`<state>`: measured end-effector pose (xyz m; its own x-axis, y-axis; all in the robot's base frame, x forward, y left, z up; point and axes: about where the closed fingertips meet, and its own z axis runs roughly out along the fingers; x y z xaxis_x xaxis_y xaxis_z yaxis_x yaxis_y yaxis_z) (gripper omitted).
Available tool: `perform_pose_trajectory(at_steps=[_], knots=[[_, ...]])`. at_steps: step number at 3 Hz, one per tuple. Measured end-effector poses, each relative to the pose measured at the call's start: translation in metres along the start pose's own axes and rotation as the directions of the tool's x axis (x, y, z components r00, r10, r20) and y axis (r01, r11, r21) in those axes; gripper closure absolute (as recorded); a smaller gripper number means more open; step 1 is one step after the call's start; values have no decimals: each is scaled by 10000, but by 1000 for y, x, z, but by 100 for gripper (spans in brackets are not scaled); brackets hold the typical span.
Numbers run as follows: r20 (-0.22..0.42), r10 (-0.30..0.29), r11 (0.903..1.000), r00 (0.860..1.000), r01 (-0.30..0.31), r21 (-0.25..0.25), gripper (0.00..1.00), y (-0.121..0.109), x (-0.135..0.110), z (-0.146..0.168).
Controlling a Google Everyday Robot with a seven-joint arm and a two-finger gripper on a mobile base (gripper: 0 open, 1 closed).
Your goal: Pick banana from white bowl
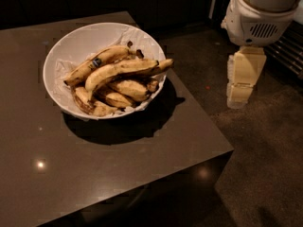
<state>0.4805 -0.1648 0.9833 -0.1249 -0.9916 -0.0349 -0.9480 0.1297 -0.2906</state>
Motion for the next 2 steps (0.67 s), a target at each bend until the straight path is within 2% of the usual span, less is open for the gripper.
perform_pose_trajectory(at_steps=[2], knots=[[179, 116, 9999, 9998, -116, 49, 0, 0, -1, 0]])
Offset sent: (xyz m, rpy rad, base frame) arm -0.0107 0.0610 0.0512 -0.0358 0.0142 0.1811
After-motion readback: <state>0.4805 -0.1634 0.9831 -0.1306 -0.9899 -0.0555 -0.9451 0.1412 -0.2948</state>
